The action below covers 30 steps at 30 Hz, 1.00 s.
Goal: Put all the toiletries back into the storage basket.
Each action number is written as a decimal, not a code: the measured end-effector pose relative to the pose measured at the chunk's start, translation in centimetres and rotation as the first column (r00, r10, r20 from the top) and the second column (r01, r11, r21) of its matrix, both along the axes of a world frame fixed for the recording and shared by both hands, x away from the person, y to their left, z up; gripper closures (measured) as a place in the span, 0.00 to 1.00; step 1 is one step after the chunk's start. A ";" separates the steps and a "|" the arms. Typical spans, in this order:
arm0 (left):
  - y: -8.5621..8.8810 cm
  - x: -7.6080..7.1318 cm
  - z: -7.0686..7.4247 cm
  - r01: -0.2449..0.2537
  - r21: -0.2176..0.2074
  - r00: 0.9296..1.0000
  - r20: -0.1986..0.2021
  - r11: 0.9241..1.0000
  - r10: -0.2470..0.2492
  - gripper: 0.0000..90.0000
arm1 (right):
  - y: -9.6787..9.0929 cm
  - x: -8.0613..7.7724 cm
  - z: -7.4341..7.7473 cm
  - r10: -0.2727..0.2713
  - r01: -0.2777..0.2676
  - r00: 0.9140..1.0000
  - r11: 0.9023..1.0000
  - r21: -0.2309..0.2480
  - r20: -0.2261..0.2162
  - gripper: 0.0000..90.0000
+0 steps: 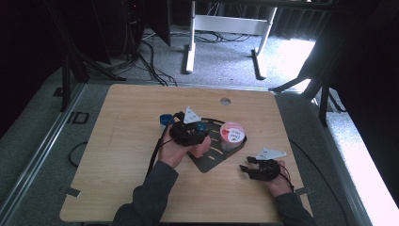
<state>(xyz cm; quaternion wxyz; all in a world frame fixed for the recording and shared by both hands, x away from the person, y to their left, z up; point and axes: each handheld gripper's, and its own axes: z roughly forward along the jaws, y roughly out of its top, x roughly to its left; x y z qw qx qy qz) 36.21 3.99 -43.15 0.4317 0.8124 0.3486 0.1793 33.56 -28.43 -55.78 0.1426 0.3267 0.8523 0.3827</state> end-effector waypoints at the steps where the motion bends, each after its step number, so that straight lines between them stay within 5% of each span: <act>1: -0.1 0.1 0.0 0.000 0.002 1.000 0.000 1.000 0.000 0.59 | 0.0 0.0 0.0 0.000 0.000 1.000 1.000 0.000 0.000 0.53; 30: -1.4 2.2 -0.7 -0.035 0.015 0.999 -0.002 0.999 0.035 0.59 | 0.0 0.0 0.0 0.002 -0.002 1.000 1.000 0.001 0.000 0.53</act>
